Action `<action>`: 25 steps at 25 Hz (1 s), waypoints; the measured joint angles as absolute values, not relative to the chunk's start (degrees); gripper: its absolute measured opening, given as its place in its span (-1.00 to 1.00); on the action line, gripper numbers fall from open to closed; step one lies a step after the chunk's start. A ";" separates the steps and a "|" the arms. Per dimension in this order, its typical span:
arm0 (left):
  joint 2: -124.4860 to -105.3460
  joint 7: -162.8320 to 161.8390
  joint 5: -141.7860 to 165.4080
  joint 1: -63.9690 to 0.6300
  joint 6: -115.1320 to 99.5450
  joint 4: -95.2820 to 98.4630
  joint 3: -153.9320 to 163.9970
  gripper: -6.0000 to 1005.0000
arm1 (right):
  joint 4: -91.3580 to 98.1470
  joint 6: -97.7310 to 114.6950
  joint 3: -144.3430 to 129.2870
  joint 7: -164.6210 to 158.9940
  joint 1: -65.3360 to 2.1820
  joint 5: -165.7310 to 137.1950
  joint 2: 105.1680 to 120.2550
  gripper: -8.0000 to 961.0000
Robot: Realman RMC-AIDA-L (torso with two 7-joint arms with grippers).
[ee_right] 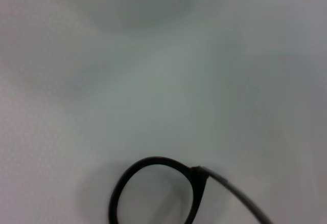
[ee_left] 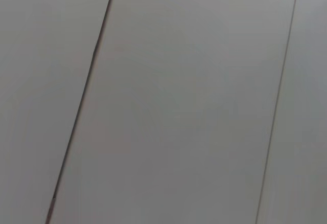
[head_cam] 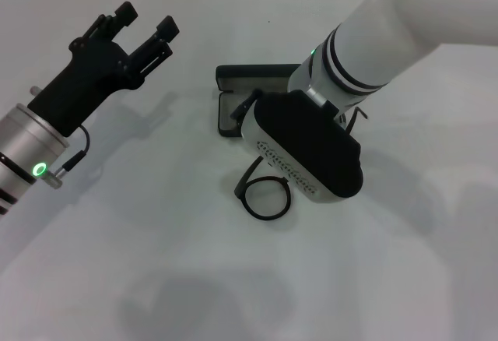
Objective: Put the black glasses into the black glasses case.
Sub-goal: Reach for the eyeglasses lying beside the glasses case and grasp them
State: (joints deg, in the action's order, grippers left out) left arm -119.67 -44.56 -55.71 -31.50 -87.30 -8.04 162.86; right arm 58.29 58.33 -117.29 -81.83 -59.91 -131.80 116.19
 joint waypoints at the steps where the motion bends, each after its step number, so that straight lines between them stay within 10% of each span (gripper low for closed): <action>1: -119.64 -44.56 -55.76 -31.50 -87.29 -8.08 162.86 0.60 | 58.36 58.33 -117.07 -81.83 -59.87 -131.82 116.19 0.41; 12: -119.48 -44.69 -55.76 -32.18 -84.97 -8.27 162.86 0.60 | 65.50 65.16 -100.96 -81.47 -55.32 -132.10 116.06 0.41; 25: -118.77 -44.96 -55.59 -33.07 -84.18 -8.66 162.95 0.60 | 80.78 46.79 -92.09 -79.84 -33.19 -115.71 116.22 0.41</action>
State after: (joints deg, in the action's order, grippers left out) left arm -118.77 -44.96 -55.59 -33.07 -84.18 -8.66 162.95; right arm 80.78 46.79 -92.09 -79.85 -33.19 -115.71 116.22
